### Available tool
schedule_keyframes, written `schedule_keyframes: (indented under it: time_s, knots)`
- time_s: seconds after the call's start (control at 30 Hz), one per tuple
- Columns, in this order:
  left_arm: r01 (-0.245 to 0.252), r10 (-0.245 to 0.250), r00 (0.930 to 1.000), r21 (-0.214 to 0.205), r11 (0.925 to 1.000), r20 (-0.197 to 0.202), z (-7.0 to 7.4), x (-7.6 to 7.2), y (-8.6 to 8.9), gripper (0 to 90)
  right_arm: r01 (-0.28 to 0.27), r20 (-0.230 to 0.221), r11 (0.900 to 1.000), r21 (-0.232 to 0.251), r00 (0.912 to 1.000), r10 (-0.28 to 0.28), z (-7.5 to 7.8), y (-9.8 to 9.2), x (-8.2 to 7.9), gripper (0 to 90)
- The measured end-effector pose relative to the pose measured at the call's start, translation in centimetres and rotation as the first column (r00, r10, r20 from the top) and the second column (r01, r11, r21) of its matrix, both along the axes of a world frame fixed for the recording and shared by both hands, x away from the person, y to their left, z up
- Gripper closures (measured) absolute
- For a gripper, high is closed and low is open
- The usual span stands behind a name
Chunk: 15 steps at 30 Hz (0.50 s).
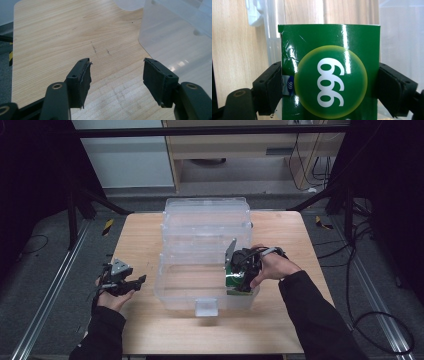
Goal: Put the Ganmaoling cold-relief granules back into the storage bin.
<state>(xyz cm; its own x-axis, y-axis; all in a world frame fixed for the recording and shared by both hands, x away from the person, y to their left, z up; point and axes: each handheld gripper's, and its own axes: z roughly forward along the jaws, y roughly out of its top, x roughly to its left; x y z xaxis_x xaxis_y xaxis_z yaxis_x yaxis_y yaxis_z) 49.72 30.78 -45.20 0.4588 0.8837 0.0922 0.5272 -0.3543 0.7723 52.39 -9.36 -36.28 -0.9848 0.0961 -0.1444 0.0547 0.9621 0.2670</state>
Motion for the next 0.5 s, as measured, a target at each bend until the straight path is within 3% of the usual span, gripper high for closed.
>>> schedule_keyframes:
  time_s: [0.2,0.4,0.5]
  knots:
    - [0.000,0.000,1.0000,0.001,1.0000,-0.001,0.0,0.0,0.1,38.5,-0.044,-0.018,0.9986,-0.028,0.9989,0.043,-0.8,0.1,0.5,17.3]
    - [0.001,-0.001,1.0000,0.000,1.0000,-0.001,0.0,0.0,0.0,38.5,-0.048,-0.051,0.9987,-0.017,0.9976,0.047,-1.0,-0.2,0.9,17.4]
    - [0.002,-0.002,1.0000,0.002,1.0000,-0.002,0.0,0.0,0.0,38.5,-0.052,-0.037,0.9985,-0.018,0.9980,0.051,-1.2,-0.2,0.8,17.4]
